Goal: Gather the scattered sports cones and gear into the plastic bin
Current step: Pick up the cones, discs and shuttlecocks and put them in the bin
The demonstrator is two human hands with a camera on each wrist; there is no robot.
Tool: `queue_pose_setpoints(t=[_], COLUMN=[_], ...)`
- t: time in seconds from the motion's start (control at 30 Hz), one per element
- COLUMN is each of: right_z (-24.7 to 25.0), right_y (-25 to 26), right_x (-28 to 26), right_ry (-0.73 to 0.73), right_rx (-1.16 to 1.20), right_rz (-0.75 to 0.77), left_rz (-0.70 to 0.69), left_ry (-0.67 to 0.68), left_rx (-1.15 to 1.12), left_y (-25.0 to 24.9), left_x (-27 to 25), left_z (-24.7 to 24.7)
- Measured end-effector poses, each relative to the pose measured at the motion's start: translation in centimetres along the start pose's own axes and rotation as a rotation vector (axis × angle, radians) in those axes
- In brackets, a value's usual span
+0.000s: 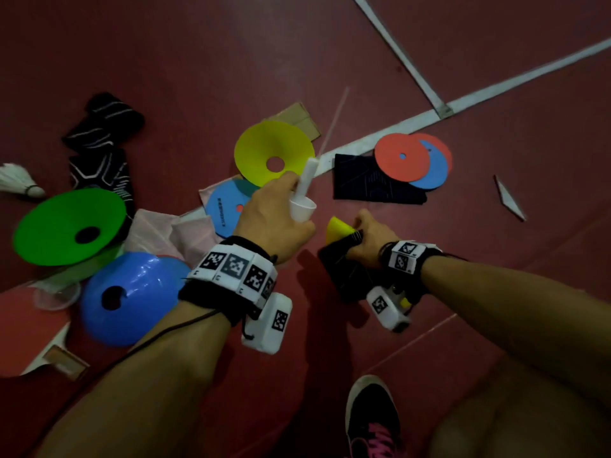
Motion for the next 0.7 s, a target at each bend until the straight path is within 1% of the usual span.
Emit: queue_pose_setpoints(t=[0.1, 0.17, 0.2, 0.23, 0.3, 0.37, 0.47, 0.6, 0.7], right_z=[3.2, 5.1, 6.2, 7.1, 9.4, 12.5, 17.4, 26.5, 32.7], right_y=[4.0, 6.3, 7.4, 8.3, 10.2, 12.0, 13.9, 16.9, 18.2], right_x=[-1.4, -2.9, -4.1, -5.1, -8.2, -12.4, -19.4, -31.5, -39.9], right_ry=[-0.069, -0.086, -0.09, -0.099, -0.096, -0.084, -0.064, -0.041, -0.064], right_rx=[0.168, 0.308, 0.371, 0.429, 0.507, 0.566, 0.631, 0.722, 0.774], right_rz=[0.136, 0.183, 0.188, 0.184, 0.155, 0.12, 0.078, 0.076, 0.067], left_rz=[0.132, 0.287, 0.355, 0.396, 0.416, 0.425, 0.45, 0.421, 0.398], left_ry=[-0.099, -0.167, -0.179, -0.17, -0.115, -0.088, -0.104, -0.08, -0.062], left_rx=[-0.074, -0.173, -0.2, -0.208, -0.172, -0.108, -0.088, -0.109, -0.11], left_y=[1.5, 2.2, 1.9, 1.4, -0.8, -4.2, -9.8, -21.5, -29.6], left_x=[-1.4, -2.9, -3.7, -4.2, -5.0, -5.8, -7.3, -9.6, -10.6], left_z=[3.1, 4.8, 6.0, 7.0, 10.1, 14.6, 21.2, 30.2, 35.3])
Point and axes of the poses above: each hand's wrist, its own x-axis towards the middle knuckle, its own z-axis out of the back of the hand, y = z × x, the point moved 6 cm from there along x, towards the middle knuckle, and after that the axes turned 4 degrees about -z, right-handed, at the moved point
